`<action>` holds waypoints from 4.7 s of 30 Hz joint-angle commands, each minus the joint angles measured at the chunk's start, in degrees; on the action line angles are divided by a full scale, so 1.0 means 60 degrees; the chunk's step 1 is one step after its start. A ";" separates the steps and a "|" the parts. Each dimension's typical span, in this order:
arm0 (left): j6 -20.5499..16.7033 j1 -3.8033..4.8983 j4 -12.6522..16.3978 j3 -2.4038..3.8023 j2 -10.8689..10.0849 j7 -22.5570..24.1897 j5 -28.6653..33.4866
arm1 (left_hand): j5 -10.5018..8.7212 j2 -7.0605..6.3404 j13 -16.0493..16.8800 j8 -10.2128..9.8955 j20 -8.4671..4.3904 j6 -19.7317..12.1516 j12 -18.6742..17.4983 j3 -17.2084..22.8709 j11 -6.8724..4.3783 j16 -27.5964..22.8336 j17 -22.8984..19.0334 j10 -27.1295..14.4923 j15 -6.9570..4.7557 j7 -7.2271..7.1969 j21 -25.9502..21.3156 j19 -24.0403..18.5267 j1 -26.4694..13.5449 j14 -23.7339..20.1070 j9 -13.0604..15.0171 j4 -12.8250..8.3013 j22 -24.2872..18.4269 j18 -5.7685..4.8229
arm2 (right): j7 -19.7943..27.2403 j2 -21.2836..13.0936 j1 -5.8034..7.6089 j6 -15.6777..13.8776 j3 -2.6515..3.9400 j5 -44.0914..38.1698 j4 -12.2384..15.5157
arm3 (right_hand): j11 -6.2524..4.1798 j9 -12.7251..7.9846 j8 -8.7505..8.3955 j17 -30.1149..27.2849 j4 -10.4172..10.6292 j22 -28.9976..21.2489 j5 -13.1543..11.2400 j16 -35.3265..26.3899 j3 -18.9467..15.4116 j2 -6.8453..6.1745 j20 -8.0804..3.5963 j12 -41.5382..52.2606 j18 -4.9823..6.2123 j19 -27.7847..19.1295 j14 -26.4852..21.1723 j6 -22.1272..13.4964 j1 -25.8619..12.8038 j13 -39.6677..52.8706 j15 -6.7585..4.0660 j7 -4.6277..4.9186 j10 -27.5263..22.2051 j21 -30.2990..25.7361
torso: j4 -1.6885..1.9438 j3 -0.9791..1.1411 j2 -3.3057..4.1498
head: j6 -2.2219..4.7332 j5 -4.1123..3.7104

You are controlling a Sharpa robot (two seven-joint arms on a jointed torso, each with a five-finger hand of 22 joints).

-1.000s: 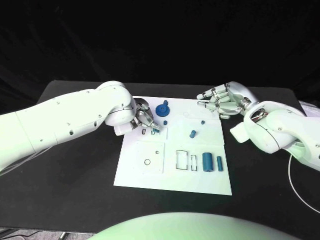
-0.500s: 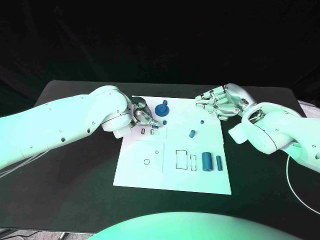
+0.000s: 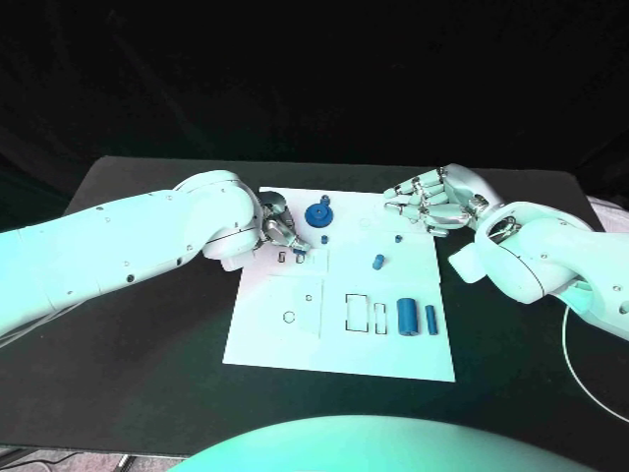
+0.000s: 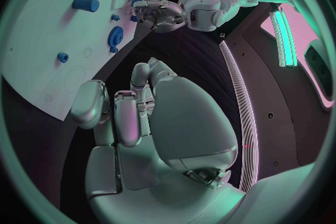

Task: Assemble the parts on the task board

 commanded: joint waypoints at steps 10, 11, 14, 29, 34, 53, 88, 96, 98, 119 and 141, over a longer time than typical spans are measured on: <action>0.1089 -0.0021 -0.0038 -0.0002 0.0039 -0.0250 -0.0295 | -0.0035 0.0112 0.0088 0.0082 -0.0012 0.0066 0.0089 0.1418 -0.0013 0.0029 0.2516 0.0105 0.0007 -0.0056 0.0000 0.0042 -0.0152 0.1020 0.0041 -0.1337 0.0640 -0.0115 | 0.0077 0.0022 -0.0015 0.0065 0.0000 -0.0099 0.0025 | -0.0020 0.0008 0.0010 -0.0009 0.0010 -0.0008 -0.0036 -0.0061 0.0021 -0.0021 0.0001 -0.0016 0.0021 -0.0056 0.0477 0.0027 -0.0091 -0.0008 -0.0033 -0.0017 0.0038 -0.0053 | 0.0005 0.0000 0.0006 | -0.0061 0.0004; 0.1116 -0.0022 -0.0046 -0.0003 0.0044 -0.0254 -0.0295 | -0.0036 0.0113 0.0089 0.0083 -0.0012 0.0068 0.0090 0.1418 -0.0014 0.0029 0.2516 0.0107 0.0007 -0.0057 0.0000 0.0043 -0.0156 0.1020 0.0042 -0.1337 0.0640 -0.0115 | 0.0078 0.0023 -0.0016 0.0067 0.0000 -0.0099 0.0025 | -0.0020 0.0008 0.0010 -0.0009 0.0010 -0.0008 -0.0036 -0.0061 0.0021 -0.0021 0.0001 -0.0016 0.0021 -0.0056 0.0477 0.0027 -0.0091 -0.0008 -0.0033 -0.0017 0.0038 -0.0053 | 0.0007 -0.0001 0.0005 | -0.0062 0.0008; 0.1183 -0.0025 -0.0062 -0.0004 0.0057 -0.0275 -0.0293 | -0.0039 0.0133 0.0088 0.0090 -0.0013 0.0083 0.0092 0.1417 -0.0016 0.0029 0.2516 0.0114 0.0006 -0.0062 -0.0004 0.0040 -0.0190 0.1020 0.0047 -0.1329 0.0637 -0.0114 | 0.0080 0.0025 -0.0018 0.0073 0.0000 -0.0099 0.0027 | -0.0020 0.0008 0.0010 -0.0009 0.0010 -0.0008 -0.0036 -0.0061 0.0021 -0.0021 0.0001 -0.0016 0.0021 -0.0056 0.0477 0.0027 -0.0091 -0.0008 -0.0033 -0.0017 0.0038 -0.0053 | 0.0003 0.0001 -0.0003 | -0.0077 0.0020; 0.1270 -0.0044 -0.0156 -0.0014 0.0145 -0.0319 -0.0303 | -0.0098 0.0225 0.0125 0.0113 -0.0020 0.0128 0.0130 0.1401 -0.0030 0.0029 0.2516 0.0160 -0.0003 -0.0080 0.0004 0.0048 -0.0314 0.1020 0.0071 -0.1309 0.0655 -0.0117 | 0.0123 0.0027 -0.0032 0.0076 0.0000 -0.0100 0.0079 | -0.0020 0.0007 0.0009 -0.0012 0.0011 -0.0014 -0.0040 -0.0065 0.0019 -0.0026 0.0001 -0.0008 0.0023 -0.0058 0.0477 0.0023 -0.0100 -0.0005 -0.0033 -0.0018 0.0039 -0.0058 | -0.0005 0.0004 0.0008 | -0.0082 0.0056; 0.1309 -0.0058 -0.0230 -0.0028 0.0201 -0.0334 -0.0340 | -0.0143 0.0265 0.0161 0.0127 -0.0025 0.0152 0.0162 0.1370 -0.0037 0.0029 0.2516 0.0190 -0.0009 -0.0092 0.0021 0.0062 -0.0386 0.1020 0.0085 -0.1300 0.0681 -0.0123 | 0.0124 0.0019 -0.0035 0.0079 0.0000 -0.0100 0.0104 | -0.0020 0.0007 0.0009 -0.0012 0.0011 -0.0014 -0.0040 -0.0065 0.0019 -0.0026 0.0001 -0.0008 0.0023 -0.0058 0.0477 0.0023 -0.0100 -0.0005 -0.0033 -0.0018 0.0039 -0.0058 | -0.0006 0.0005 0.0006 | -0.0089 0.0051; 0.1803 -0.0065 -0.0738 -0.0036 0.0567 -0.0383 -0.0353 | -0.0199 0.0510 0.0497 0.0173 -0.0078 0.0427 0.0427 0.1003 -0.0120 0.0029 0.2516 0.0430 -0.0071 -0.0200 0.0110 0.0143 -0.0910 0.1020 0.0122 -0.1197 0.0822 -0.0155 | 0.0116 -0.0002 -0.0039 0.0016 0.0000 -0.0121 0.0211 | -0.0025 0.0009 0.0014 0.0011 0.0011 0.0006 -0.0006 -0.0048 0.0037 -0.0004 -0.0001 0.0039 0.0018 -0.0042 0.0485 0.0033 -0.0102 0.0025 -0.0036 -0.0024 0.0061 -0.0048 | -0.0006 0.0009 0.0005 | -0.0092 0.0073; 0.1958 -0.0065 -0.1044 -0.0037 0.0813 -0.0410 -0.0522 | -0.0235 0.0646 0.0744 0.0019 -0.0165 0.0921 0.0567 -0.0970 -0.0214 0.0029 0.2516 0.0627 -0.0153 -0.0319 0.0255 0.0289 -0.2158 0.1020 0.0005 -0.0551 0.1082 -0.0216 | 0.0093 -0.0035 -0.0039 -0.0014 0.0000 -0.0195 0.0236 | -0.0011 0.0003 -0.0001 -0.0087 0.0026 -0.0227 0.0034 -0.0135 0.0016 -0.0060 0.0001 -0.0067 0.0064 -0.0175 0.0462 0.0004 -0.0166 -0.0058 -0.0030 -0.0011 -0.0024 -0.0190 | 0.0002 -0.0001 0.0005 | -0.0096 0.0048; 0.1875 -0.0065 -0.1011 -0.0035 0.0769 -0.0403 -0.0550 | -0.0233 0.0677 0.0805 0.0016 -0.0171 0.0970 0.0610 -0.1209 -0.0225 0.0029 0.2516 0.0667 -0.0159 -0.0334 0.0295 0.0320 -0.2177 0.1020 -0.0001 -0.0490 0.1139 -0.0230 | 0.0094 -0.0036 -0.0042 -0.0007 0.0000 -0.0270 0.0236 | 0.0001 -0.0003 -0.0017 -0.0147 0.0037 -0.0388 0.0019 -0.0193 0.0003 -0.0091 0.0008 -0.0191 0.0094 -0.0273 0.0439 -0.0029 -0.0204 -0.0150 -0.0019 0.0002 -0.0124 -0.0294 | -0.0004 -0.0004 0.0006 | -0.0110 0.0034; 0.1875 -0.0065 -0.0996 -0.0034 0.0756 -0.0401 -0.0556 | -0.0234 0.0672 0.0816 0.0013 -0.0173 0.0984 0.0617 -0.1297 -0.0228 0.0029 0.2516 0.0677 -0.0162 -0.0338 0.0301 0.0325 -0.2184 0.1020 -0.0004 -0.0470 0.1150 -0.0232 | 0.0092 -0.0037 -0.0047 0.0005 0.0000 -0.0276 0.0234 | 0.0005 -0.0004 -0.0019 -0.0157 0.0042 -0.0397 0.0015 -0.0202 0.0000 -0.0093 0.0009 -0.0200 0.0096 -0.0279 0.0436 -0.0033 -0.0213 -0.0157 -0.0017 0.0004 -0.0134 -0.0301 | -0.0002 -0.0004 0.0006 | -0.0119 0.0031; 0.1662 -0.0066 -0.0794 0.0021 0.0588 -0.0382 -0.0630 | -0.0527 0.0667 0.0943 -0.0070 -0.0187 0.1173 0.0672 -0.3034 -0.0256 0.0029 0.2516 0.0789 -0.0176 -0.0372 0.0347 0.0373 -0.2282 0.1020 -0.0059 0.0064 0.1253 -0.0253 | 0.0096 -0.0030 -0.0077 -0.0005 0.0000 -0.0240 0.0215 | 0.0017 -0.0001 -0.0019 -0.0160 0.0104 -0.0421 -0.0001 -0.0213 -0.0031 -0.0088 0.0021 -0.0191 0.0098 -0.0294 0.0430 -0.0040 -0.0325 -0.0164 -0.0005 0.0012 -0.0153 -0.0328 | 0.0003 0.0001 0.0003 | -0.0153 0.0028; 0.1359 -0.0033 -0.0319 0.0293 0.0172 -0.0360 -0.0486 | -0.0918 0.0815 0.0918 -0.0108 -0.0197 0.1186 0.0627 -0.3728 -0.0257 0.0029 0.2516 0.0784 -0.0183 -0.0373 0.0277 0.0339 -0.2093 0.1020 -0.0071 0.0324 0.1193 -0.0232 | 0.0108 -0.0008 -0.0108 0.0000 0.0000 -0.0200 0.0166 | 0.0020 0.0001 -0.0017 -0.0170 0.0148 -0.0436 -0.0094 -0.0227 -0.0071 -0.0092 0.0029 -0.0162 0.0101 -0.0299 0.0429 -0.0047 -0.0413 -0.0159 0.0000 0.0009 -0.0150 -0.0348 | 0.0004 0.0002 0.0007 | -0.0140 0.0036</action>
